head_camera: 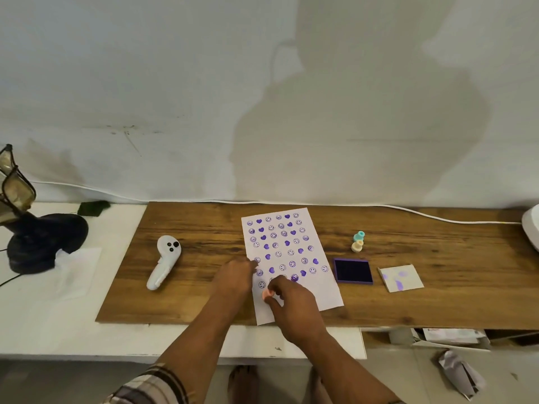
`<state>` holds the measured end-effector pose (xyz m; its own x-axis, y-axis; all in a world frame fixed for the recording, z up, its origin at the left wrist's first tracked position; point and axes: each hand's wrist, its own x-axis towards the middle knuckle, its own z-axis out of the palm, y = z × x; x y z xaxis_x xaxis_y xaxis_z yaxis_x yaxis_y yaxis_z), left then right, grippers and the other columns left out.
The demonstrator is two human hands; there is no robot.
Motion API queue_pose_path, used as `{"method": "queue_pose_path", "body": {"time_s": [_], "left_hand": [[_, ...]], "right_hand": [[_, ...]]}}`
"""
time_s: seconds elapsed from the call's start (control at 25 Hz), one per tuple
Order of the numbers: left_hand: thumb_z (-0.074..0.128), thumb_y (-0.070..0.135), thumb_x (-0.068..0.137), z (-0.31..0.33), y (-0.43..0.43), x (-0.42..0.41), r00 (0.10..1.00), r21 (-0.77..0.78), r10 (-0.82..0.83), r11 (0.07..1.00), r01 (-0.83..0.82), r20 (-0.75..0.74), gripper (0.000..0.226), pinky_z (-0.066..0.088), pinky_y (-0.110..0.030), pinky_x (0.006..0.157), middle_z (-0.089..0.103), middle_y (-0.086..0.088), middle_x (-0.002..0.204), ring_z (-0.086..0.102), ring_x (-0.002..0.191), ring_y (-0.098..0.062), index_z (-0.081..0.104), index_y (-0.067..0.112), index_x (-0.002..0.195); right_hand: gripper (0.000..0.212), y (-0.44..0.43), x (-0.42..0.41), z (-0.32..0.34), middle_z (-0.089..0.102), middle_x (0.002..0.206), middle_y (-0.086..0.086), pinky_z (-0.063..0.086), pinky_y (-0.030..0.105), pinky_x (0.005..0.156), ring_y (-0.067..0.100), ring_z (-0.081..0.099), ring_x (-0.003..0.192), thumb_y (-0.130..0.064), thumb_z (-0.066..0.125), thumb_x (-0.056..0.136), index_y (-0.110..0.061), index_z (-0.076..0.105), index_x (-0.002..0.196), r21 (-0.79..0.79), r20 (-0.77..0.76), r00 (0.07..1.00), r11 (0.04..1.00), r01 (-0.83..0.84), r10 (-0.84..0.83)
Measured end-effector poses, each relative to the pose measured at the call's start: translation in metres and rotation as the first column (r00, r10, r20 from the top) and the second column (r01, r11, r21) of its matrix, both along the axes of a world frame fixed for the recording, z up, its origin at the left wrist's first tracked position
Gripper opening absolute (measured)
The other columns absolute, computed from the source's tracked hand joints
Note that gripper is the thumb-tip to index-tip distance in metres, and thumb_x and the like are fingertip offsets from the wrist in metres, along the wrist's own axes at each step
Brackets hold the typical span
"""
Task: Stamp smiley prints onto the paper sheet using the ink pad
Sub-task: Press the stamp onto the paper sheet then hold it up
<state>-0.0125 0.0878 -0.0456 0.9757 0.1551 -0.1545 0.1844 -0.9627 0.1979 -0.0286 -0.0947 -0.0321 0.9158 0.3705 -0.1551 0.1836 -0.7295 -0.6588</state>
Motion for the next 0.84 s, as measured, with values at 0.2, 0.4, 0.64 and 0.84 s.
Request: {"method": "queue_pose_path", "body": {"time_s": [0.2, 0.4, 0.64, 0.84], "left_hand": [[0.051, 0.036, 0.104, -0.003, 0.003, 0.003, 0.999, 0.001, -0.026, 1.0, 0.026, 0.041, 0.038, 0.057, -0.037, 0.087, 0.07, -0.008, 0.131, 0.069, 0.111, -0.028, 0.063, 0.021, 0.137], [0.051, 0.036, 0.105, -0.004, 0.003, 0.001, 0.999, 0.018, -0.033, 0.999, 0.032, 0.036, 0.039, 0.056, -0.035, 0.09, 0.068, -0.006, 0.134, 0.068, 0.113, -0.026, 0.06, 0.022, 0.14], [0.058, 0.039, 0.101, 0.002, 0.0, 0.002, 0.999, 0.018, -0.031, 0.999, 0.032, -0.021, 0.045, 0.057, -0.034, 0.092, 0.065, -0.005, 0.139, 0.067, 0.116, -0.025, 0.055, 0.022, 0.143], [0.06, 0.04, 0.101, 0.002, 0.0, 0.003, 0.998, 0.039, -0.03, 0.999, 0.032, -0.061, 0.05, 0.057, -0.034, 0.093, 0.064, -0.005, 0.141, 0.067, 0.118, -0.024, 0.051, 0.023, 0.146]], "right_hand": [[0.024, 0.008, 0.006, -0.005, 0.071, 0.129, -0.005, 0.05, 0.024, 0.096, 0.015, 0.065, 0.108, -0.043, 0.06, 0.104, -0.033, 0.061, 0.125, -0.055, 0.049, 0.996, 0.996, -0.066, 0.068], [0.027, 0.014, 0.005, -0.008, 0.07, 0.131, 0.001, 0.051, 0.03, 0.099, 0.02, 0.065, 0.109, -0.038, 0.056, 0.107, -0.026, 0.057, 0.13, -0.117, 0.108, 0.977, 0.979, -0.169, 0.182], [0.035, 0.016, 0.011, -0.006, 0.071, 0.126, 0.005, 0.055, 0.032, 0.097, 0.022, 0.067, 0.105, -0.035, 0.061, 0.104, -0.023, 0.055, 0.136, -0.189, 0.188, 0.938, 0.947, -0.258, 0.293], [0.036, 0.016, 0.013, -0.008, 0.072, 0.125, 0.005, 0.054, 0.031, 0.096, 0.022, 0.067, 0.105, -0.037, 0.062, 0.103, -0.024, 0.056, 0.136, -0.201, 0.205, 0.934, 0.946, -0.254, 0.294]]}}
